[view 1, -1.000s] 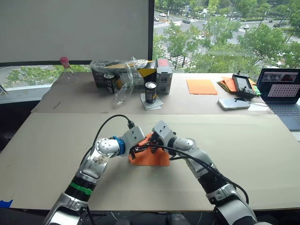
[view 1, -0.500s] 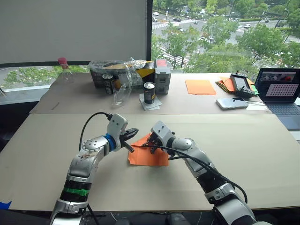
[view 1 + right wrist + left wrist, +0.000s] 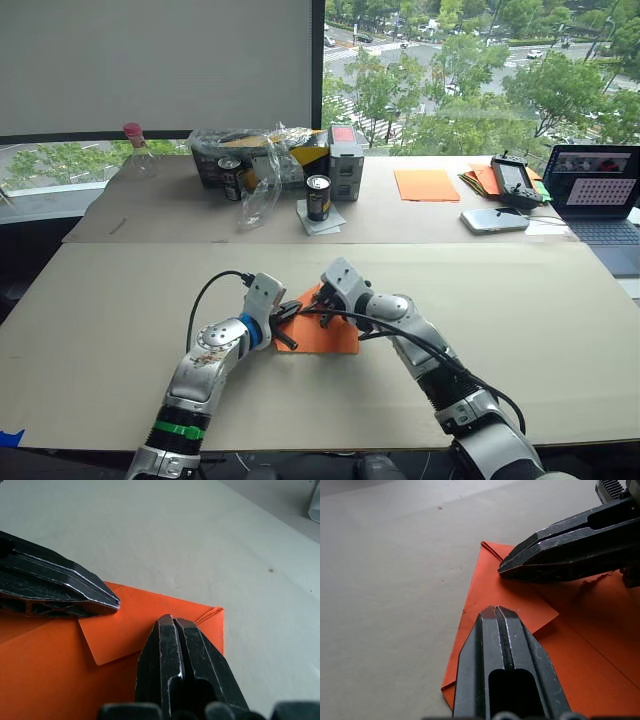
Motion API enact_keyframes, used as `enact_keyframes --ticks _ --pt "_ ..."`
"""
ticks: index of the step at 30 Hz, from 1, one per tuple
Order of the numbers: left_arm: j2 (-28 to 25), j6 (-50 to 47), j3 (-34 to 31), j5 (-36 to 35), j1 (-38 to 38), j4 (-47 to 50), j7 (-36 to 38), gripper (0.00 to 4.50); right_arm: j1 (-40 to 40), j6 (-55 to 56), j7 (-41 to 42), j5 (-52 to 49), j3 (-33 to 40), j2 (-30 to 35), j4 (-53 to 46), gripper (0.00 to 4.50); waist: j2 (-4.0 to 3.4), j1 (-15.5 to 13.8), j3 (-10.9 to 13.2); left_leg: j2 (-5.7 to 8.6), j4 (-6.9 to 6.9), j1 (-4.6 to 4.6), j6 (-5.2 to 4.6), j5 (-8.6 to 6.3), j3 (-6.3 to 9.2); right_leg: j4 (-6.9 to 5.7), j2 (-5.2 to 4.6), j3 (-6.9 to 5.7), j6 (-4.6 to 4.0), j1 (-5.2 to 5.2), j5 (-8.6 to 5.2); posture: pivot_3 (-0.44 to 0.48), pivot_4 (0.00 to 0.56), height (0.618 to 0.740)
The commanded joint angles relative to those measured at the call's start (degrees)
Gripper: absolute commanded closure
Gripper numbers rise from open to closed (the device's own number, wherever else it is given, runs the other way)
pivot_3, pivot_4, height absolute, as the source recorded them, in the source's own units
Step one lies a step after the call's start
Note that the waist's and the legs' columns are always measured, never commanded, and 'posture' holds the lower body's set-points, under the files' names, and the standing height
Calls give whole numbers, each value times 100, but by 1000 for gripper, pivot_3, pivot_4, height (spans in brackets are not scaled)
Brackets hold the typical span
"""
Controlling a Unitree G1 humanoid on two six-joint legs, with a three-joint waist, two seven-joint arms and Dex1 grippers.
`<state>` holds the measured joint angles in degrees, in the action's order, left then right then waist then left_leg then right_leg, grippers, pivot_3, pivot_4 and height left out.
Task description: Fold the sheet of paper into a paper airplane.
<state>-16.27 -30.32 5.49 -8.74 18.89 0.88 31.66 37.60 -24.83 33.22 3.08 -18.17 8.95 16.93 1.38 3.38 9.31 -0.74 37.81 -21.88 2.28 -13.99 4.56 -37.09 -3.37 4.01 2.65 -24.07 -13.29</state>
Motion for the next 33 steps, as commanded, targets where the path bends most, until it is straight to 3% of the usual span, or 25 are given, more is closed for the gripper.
enact_keyframes --ticks 1,9,21,33 --pt "-21 -77 125 59 -121 -12 -47 4480 220 266 139 -59 8 -100 172 4500 0 2 0 0 0 -1 0 0 0 0 0 0 0 -1 0 0 150 732" --pt "-167 71 19 86 -35 -272 -59 4480 594 326 117 151 -119 -266 775 4500 0 12 0 0 0 0 0 0 0 0 0 0 0 -1 0 0 150 732" --pt "-218 133 -7 67 -97 -277 -79 4480 910 441 -166 217 341 198 1527 4500 -4 10 -2 1 0 3 0 0 0 0 -2 0 -1 3 1 0 150 732" --pt "-149 199 23 47 -41 -353 -80 4480 784 771 -74 -135 712 45 778 4500 -4 23 -2 1 0 -3 0 0 1 -1 -2 1 -1 -2 1 0 150 732"
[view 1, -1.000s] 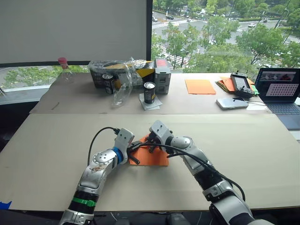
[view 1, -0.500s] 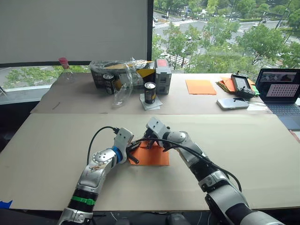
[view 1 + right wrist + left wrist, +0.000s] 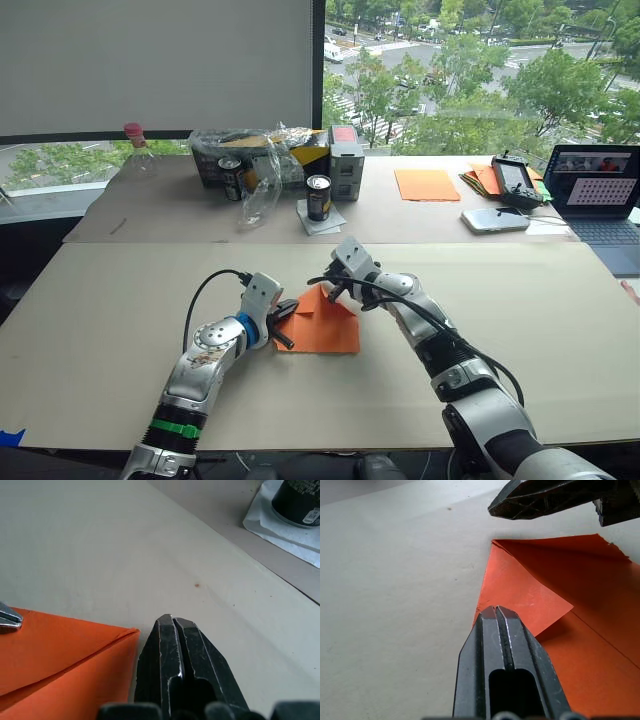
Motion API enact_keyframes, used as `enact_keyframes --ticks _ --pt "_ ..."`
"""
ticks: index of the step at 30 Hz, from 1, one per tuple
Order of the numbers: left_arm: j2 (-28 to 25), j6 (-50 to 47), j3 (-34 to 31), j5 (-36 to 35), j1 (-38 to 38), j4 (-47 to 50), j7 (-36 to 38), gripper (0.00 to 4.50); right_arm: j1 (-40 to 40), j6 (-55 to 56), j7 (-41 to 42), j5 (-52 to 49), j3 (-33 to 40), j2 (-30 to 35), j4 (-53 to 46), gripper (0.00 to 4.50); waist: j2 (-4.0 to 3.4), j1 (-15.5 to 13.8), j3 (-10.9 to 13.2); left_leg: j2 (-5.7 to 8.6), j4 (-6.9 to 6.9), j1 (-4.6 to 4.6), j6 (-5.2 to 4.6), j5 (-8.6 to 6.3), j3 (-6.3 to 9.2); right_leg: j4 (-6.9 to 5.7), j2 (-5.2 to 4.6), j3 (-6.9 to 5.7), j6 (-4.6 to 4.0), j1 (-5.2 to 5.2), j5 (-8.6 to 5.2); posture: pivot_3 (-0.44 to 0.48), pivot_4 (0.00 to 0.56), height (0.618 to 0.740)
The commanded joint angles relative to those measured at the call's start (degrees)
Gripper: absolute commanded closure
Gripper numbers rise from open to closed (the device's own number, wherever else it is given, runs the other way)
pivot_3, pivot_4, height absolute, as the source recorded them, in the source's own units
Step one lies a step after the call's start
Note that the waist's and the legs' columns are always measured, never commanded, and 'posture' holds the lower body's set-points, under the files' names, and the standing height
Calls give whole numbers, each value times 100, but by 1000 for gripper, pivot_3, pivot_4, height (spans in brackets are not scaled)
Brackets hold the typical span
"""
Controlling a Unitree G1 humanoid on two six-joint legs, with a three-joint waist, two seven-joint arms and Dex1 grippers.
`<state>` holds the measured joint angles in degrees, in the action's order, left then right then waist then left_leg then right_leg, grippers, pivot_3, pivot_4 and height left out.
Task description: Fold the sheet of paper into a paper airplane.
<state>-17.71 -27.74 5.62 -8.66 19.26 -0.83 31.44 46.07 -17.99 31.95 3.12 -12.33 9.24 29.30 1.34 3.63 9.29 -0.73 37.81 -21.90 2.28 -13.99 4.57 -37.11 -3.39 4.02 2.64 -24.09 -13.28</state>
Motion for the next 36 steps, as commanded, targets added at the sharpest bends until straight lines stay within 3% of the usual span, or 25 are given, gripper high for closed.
enact_keyframes --ticks 1,7,17,25,36 --pt "-2 -49 13 42 -67 -196 -55 4480 -102 38 69 -139 120 30 -539 4500 0 -6 0 0 0 0 0 0 0 0 0 0 0 0 0 0 150 732" --pt "135 -27 -130 -121 138 -144 -82 4480 -679 -313 460 -311 25 161 -1257 4500 0 -37 0 1 0 -5 0 0 0 2 -1 -1 0 -2 0 0 150 732" --pt "82 -54 -70 -92 280 -455 95 4480 -1201 -481 498 -82 -280 219 -1335 4500 0 -32 0 0 0 -1 0 0 0 1 1 -1 0 -1 0 0 150 732" --pt "54 -131 -10 -55 285 -529 237 4480 -1060 -280 255 -348 107 57 -1466 4500 0 -33 0 0 0 -1 0 0 -1 2 1 -1 0 0 0 0 150 732" --pt "121 -113 85 17 393 -640 170 4480 -1104 -369 349 -223 -216 -129 -1411 4500 0 -50 0 1 0 -2 0 0 0 3 0 -1 0 1 0 0 150 732"
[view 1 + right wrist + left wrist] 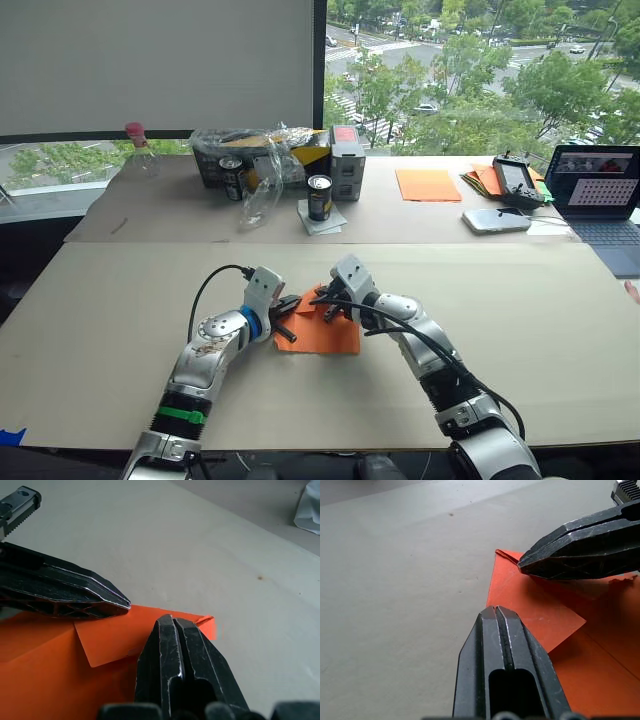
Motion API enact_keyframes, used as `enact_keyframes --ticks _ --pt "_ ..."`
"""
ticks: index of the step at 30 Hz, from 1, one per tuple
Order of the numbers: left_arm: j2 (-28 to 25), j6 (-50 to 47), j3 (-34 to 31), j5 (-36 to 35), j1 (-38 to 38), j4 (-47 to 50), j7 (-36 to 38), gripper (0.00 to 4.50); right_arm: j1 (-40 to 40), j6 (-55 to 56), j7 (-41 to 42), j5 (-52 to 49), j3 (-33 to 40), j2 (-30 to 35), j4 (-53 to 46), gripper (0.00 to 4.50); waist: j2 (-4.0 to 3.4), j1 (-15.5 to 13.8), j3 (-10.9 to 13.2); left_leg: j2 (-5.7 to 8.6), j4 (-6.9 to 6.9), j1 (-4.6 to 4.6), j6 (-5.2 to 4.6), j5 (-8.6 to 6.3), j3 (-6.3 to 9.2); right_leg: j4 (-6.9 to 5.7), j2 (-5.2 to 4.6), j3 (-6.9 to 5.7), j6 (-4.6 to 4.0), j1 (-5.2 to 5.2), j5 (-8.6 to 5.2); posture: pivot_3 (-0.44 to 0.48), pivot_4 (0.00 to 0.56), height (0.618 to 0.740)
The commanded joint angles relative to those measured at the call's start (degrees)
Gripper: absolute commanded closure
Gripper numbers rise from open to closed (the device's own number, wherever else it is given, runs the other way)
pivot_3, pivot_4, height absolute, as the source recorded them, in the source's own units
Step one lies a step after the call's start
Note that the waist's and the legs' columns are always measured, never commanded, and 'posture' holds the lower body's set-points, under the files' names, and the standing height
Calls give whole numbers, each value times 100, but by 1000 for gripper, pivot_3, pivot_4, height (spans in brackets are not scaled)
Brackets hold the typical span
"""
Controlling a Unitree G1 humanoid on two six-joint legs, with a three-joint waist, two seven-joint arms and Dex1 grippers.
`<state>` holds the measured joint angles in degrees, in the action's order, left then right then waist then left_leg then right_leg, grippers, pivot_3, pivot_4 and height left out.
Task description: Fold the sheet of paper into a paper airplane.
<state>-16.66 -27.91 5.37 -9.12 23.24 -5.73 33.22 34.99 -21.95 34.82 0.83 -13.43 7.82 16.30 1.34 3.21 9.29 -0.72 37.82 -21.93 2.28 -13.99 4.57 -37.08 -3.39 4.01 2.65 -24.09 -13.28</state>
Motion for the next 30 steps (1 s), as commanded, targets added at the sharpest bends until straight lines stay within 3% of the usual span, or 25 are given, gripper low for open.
enact_keyframes --ticks 1,8,19,25,30 --pt "17 -110 114 50 21 -143 -1 4480 -21 -43 64 21 -140 11 -78 4500 0 -15 0 0 0 0 0 0 0 0 0 0 0 0 0 0 150 732" --pt "-172 -396 -112 -183 121 78 177 4480 -38 -427 -43 206 -332 156 121 4500 0 -44 0 -1 0 7 0 0 0 0 1 0 0 4 0 0 150 732" --pt "-1129 -306 -338 -289 92 74 796 4480 -80 -520 -16 194 -400 165 120 4500 0 -38 0 -2 0 7 0 0 0 -1 2 0 0 2 0 0 150 732" --pt "-908 -120 -378 -465 183 94 913 4480 -31 -499 0 192 -426 145 180 4500 0 -46 0 -2 0 8 0 0 0 -1 2 0 0 3 0 0 150 732" --pt "-474 185 85 -381 522 -162 1208 4480 -143 -656 -86 110 -247 212 -55 4500 0 -65 0 -1 1 5 0 0 -1 0 2 -1 0 4 0 0 150 732"
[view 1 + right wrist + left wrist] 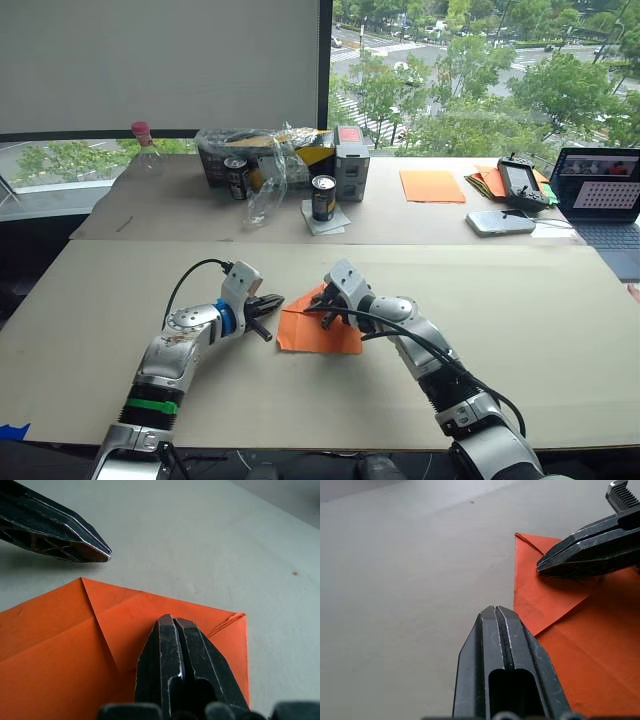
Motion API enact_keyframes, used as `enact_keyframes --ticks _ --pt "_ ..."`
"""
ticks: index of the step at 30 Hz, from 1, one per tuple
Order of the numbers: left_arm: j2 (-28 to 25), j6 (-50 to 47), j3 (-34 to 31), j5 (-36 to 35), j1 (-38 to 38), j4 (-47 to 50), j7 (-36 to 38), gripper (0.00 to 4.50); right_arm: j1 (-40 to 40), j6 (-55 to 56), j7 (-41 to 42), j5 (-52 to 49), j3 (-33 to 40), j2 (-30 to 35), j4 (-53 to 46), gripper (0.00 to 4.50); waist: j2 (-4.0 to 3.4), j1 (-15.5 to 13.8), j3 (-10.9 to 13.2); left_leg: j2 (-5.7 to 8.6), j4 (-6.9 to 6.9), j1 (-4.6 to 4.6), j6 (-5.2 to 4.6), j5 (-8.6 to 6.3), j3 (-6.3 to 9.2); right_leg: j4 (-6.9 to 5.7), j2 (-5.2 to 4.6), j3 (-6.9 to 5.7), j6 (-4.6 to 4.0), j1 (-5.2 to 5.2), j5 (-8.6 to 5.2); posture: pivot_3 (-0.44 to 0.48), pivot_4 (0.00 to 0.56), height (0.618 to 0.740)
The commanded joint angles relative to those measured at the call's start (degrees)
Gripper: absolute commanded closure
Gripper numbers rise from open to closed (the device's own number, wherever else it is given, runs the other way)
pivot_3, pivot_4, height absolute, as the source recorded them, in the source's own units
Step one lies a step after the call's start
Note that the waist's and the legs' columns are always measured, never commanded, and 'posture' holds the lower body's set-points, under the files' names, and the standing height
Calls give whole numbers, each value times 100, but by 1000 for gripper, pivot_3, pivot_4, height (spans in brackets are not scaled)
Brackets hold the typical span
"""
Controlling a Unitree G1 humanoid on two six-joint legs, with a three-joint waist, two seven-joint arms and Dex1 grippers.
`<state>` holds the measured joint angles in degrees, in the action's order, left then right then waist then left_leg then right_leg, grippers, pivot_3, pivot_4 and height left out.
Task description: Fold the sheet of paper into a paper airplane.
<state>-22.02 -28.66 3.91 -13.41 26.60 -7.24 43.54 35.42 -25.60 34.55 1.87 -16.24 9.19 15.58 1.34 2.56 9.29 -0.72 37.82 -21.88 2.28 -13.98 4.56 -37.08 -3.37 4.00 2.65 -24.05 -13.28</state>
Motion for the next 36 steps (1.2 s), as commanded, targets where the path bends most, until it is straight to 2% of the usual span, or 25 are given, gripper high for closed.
enact_keyframes --ticks 1,6,15,17,19,23,28,31,36 --pt "75 329 325 127 205 -86 202 4480 -225 -319 -75 -13 65 83 -39 4500 0 4 0 0 0 0 0 0 0 0 0 0 0 0 0 0 150 732" --pt "189 506 785 466 442 -667 264 4480 -604 -604 -275 -99 277 182 -633 4500 0 2 0 0 -1 -3 0 0 0 1 0 1 0 -3 0 0 150 732" --pt "272 881 910 643 776 -1407 482 4480 -1191 -1216 -664 -543 1018 315 -2354 4500 0 -29 0 4 2 -11 -1 0 2 6 -2 0 2 -3 -1 0 150 732" --pt "317 953 929 654 842 -1523 519 4480 -1311 -1393 -634 -552 1075 540 -2739 4500 0 -16 0 3 2 -12 -1 0 2 5 -1 -1 2 -4 -1 0 150 732" --pt "392 1031 950 676 921 -1662 550 4480 -1515 -1601 -506 -482 1146 1041 -3143 4500 0 -29 0 3 2 -15 -1 0 3 6 0 -1 3 -5 -2 0 150 732" --pt "508 1125 937 718 1009 -1839 562 4480 -1794 -1763 -271 -505 1110 1751 -3385 4500 1 -30 1 6 2 -17 -1 0 1 15 -3 -1 5 -1 -3 0 150 732" --pt "558 1129 819 685 1057 -1943 562 4480 -1997 -1872 -87 -658 1077 2085 -3594 4500 1 -6 1 5 2 -16 -1 0 1 13 -1 0 6 -1 -3 0 150 732" --pt "340 836 751 482 1154 -1744 1013 4480 -2265 -1872 233 -884 1032 2274 -3974 4500 2 4 2 5 2 -18 -2 0 1 14 0 0 7 -4 -4 0 150 732" --pt "50 350 494 125 1563 -1544 1475 4480 -2517 -1928 197 -910 1087 2426 -4212 4500 6 -3 5 4 2 -21 -2 0 1 12 0 0 8 -7 -5 0 150 732"
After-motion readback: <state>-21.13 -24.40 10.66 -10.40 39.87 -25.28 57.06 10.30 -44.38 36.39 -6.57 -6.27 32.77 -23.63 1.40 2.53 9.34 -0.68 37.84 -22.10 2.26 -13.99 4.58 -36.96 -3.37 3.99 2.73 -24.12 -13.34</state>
